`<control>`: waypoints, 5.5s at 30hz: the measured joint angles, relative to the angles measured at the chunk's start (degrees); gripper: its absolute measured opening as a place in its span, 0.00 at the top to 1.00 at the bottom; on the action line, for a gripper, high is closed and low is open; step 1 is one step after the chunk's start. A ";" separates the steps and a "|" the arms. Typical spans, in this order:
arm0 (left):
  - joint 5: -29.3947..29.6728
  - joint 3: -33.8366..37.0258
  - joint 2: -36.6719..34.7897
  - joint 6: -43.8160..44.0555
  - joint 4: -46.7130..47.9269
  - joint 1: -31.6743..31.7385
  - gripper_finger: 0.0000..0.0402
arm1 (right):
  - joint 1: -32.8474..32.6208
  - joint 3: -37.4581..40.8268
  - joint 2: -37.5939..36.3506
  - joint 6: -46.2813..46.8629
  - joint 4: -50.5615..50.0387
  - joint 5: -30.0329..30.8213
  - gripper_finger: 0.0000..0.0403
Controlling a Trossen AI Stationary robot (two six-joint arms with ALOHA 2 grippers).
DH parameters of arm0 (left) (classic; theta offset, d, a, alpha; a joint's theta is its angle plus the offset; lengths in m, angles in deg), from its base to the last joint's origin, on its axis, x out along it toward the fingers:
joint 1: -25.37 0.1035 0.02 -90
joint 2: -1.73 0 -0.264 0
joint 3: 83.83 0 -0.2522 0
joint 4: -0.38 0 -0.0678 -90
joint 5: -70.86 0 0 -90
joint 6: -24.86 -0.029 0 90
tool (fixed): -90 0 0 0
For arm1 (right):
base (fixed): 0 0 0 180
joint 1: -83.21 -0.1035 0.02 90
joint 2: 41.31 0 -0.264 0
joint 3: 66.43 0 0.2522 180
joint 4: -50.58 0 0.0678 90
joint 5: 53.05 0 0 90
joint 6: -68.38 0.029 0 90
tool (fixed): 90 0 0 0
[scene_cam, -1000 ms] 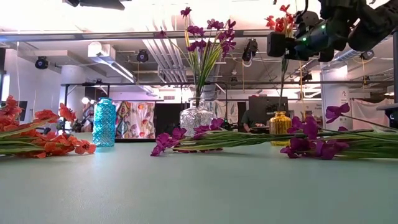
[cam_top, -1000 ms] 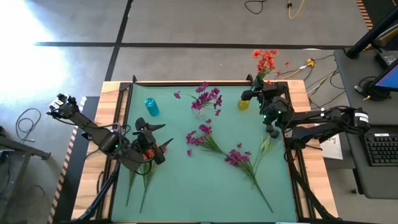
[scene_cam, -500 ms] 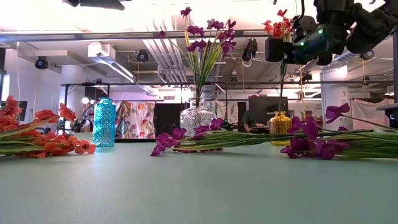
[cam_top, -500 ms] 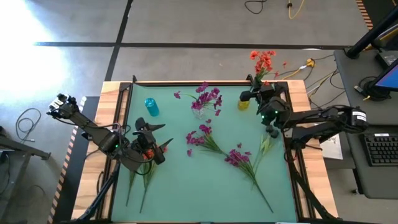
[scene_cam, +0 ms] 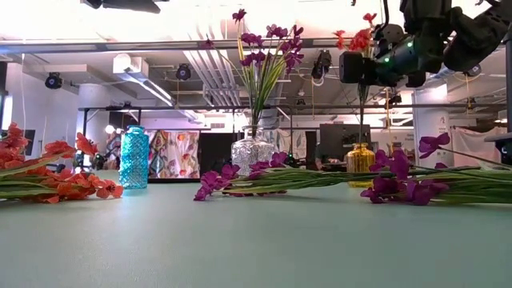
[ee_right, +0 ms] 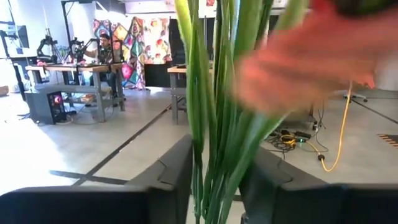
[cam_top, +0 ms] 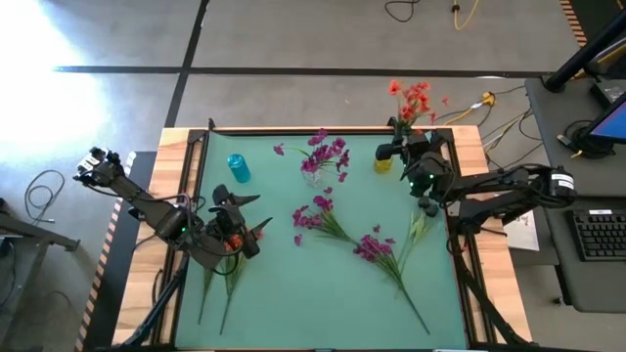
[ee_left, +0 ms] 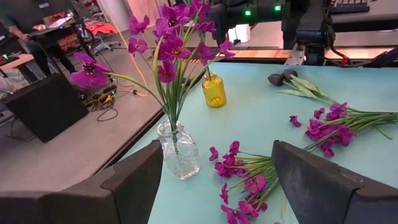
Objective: Sort flowers into vase by color
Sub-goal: Put the right orange flowers into the yellow flower vase
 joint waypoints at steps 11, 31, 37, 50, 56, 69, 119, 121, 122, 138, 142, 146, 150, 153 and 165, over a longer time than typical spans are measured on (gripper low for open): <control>0.00 0.00 0.00 0.00 0.14 0.00 0.29 | -0.13 0.00 -0.09 4.06 -6.66 0.00 0.57; -0.02 0.00 0.00 0.00 0.13 -0.02 0.29 | -6.64 0.00 -7.95 17.05 -28.12 0.00 0.33; -0.02 0.00 0.00 0.56 0.13 -0.01 0.29 | -9.67 0.00 -11.66 29.82 -41.14 -6.36 0.32; -3.49 0.00 0.00 5.73 0.13 0.00 0.29 | -13.48 -1.21 -11.93 39.89 -43.92 -36.85 0.36; -16.20 0.00 0.00 11.20 0.55 -0.02 0.29 | -17.56 -6.18 -10.48 40.80 -51.11 -47.02 0.37; -40.51 0.00 2.47 43.45 16.88 -1.77 0.29 | -26.50 -23.93 -1.07 42.90 -81.39 -47.50 0.42; -58.38 -8.11 40.35 80.39 29.58 -10.78 0.67 | -29.79 -25.59 0.22 44.03 -83.53 -46.49 0.41; -58.36 -8.09 40.30 80.40 29.44 -10.78 0.75 | -29.79 -25.59 0.22 44.05 -83.50 -46.49 0.41; -58.37 -8.07 40.32 80.39 29.63 -10.78 0.79 | -29.79 -25.59 0.22 44.05 -83.53 -46.49 0.41; -52.06 -17.27 35.15 73.54 44.39 -12.17 1.00 | -31.18 -25.57 0.22 43.90 -84.86 -46.58 0.41; -38.33 -20.00 30.67 67.60 42.93 -13.35 1.00 | -33.23 -25.57 0.22 43.90 -84.80 -46.58 0.41; -25.05 -20.96 26.48 54.80 36.47 -13.70 1.00 | -36.19 -25.51 0.31 43.13 -82.05 -44.26 0.41; -16.50 -19.71 23.65 30.82 20.49 -13.08 1.00 | -40.33 -24.99 1.83 37.47 -72.17 -37.93 0.41; -14.52 -16.97 22.05 10.81 3.32 -11.55 1.00 | -42.91 -24.53 4.72 31.76 -62.17 -34.69 0.41; -19.27 -2.68 20.66 -17.04 -37.55 -1.62 1.00 | -45.16 -24.44 23.88 12.00 -15.09 -33.62 0.41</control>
